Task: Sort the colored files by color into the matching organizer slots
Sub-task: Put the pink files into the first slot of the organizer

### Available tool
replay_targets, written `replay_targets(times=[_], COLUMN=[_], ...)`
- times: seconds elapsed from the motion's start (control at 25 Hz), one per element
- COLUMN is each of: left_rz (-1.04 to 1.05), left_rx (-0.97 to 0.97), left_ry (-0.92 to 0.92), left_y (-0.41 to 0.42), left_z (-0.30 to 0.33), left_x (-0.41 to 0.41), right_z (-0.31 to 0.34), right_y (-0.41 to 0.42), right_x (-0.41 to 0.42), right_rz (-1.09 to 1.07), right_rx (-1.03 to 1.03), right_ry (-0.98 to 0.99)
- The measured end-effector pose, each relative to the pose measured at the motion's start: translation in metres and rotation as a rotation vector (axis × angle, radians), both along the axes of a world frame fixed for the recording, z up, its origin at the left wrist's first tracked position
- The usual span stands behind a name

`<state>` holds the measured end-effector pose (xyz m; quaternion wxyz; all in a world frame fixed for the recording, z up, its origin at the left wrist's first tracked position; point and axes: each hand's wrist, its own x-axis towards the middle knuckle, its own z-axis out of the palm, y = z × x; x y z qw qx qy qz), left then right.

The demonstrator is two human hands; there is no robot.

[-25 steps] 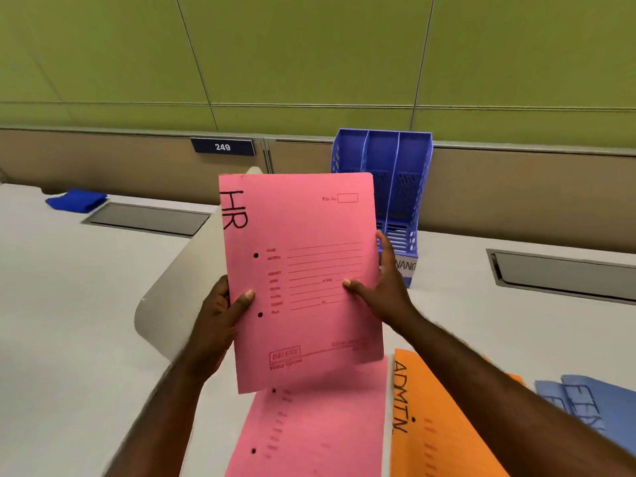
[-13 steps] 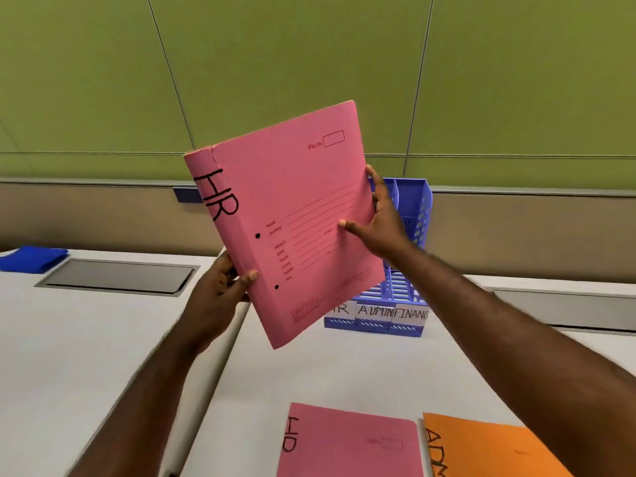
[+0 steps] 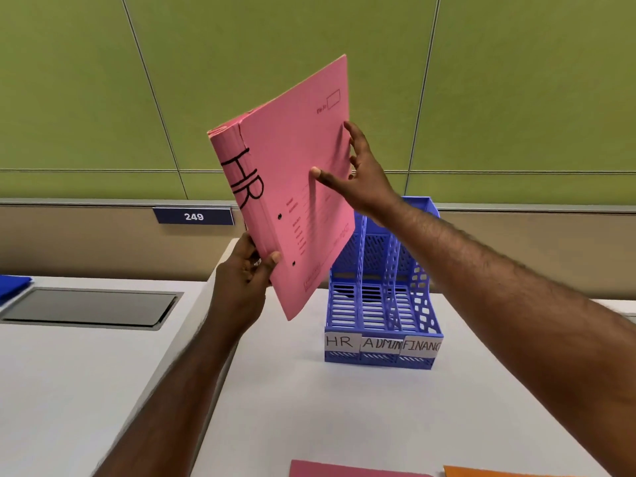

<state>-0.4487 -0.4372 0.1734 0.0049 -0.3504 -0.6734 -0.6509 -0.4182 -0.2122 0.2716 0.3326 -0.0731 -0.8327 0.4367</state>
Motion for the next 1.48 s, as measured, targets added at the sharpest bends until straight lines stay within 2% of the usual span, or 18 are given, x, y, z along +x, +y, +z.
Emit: replay_targets(times=[0.28,0.88,1.48], left_rz=[-0.035,-0.032,0.027], left_rx=[-0.062,-0.111,-0.207], left_ry=[0.033,-0.083,-0.201], left_y=[0.047,0.11,0.119], left_z=[-0.009,-0.082,-0.164], left_x=[-0.009,-0.017,-0.002], right_z=[0.016,-0.038,-0.129], right_y=[0.012,0.031,0.025], right_x=[-0.002,-0.001,0.007], right_rz=[0.011,0.06,0.019], right_rx=[0.197,0.154,0.081], right_ry=[0.071,-0.047,-0.281])
